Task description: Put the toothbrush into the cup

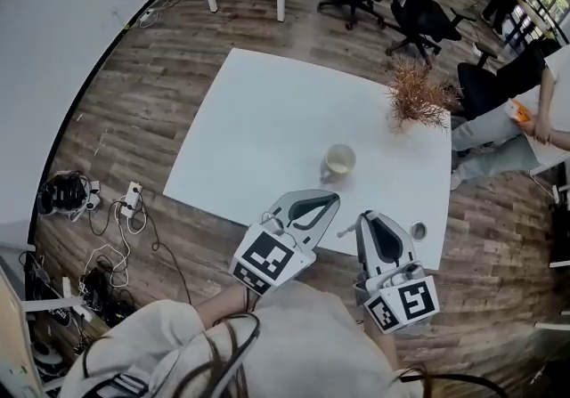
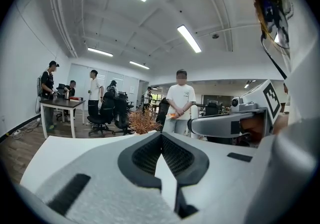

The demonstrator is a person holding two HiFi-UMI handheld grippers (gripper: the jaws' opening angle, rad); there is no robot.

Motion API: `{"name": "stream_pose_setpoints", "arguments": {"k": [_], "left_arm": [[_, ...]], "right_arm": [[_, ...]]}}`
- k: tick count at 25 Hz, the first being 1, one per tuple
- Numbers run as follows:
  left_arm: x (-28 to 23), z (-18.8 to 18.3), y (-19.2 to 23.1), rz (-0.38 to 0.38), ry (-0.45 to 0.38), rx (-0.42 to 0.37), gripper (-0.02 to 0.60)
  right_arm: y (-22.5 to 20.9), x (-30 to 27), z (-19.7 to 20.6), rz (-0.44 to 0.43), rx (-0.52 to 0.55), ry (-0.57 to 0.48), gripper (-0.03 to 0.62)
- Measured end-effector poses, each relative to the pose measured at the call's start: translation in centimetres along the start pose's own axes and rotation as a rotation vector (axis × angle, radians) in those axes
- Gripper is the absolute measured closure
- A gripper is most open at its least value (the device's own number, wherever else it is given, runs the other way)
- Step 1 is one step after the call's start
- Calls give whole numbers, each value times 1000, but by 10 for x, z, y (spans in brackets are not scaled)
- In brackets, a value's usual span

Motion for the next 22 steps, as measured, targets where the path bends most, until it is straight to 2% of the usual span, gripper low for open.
{"name": "stream_pose_setpoints", "arguments": {"k": [7,13,22], "left_arm": [[-19,4,16,-8,11,35,578],[-36,3,29,-33,18,52,578],[-43,11,49,-69,40,87,578]], "right_arm": [[-22,-31,-4,-8,28,-1,548],[-39,-67,-8,-51,78,-8,548],[-55,-117,-6,-87,73,-18,548]]}}
Point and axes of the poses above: the fingertips, and each gripper's own axes: x backward along the fingers, y to its left, z out of its underside, the point moved 2 cm from there along x, backward along the fingers, and after that the axes turned 8 degrees about z, right-handed, at the moved point
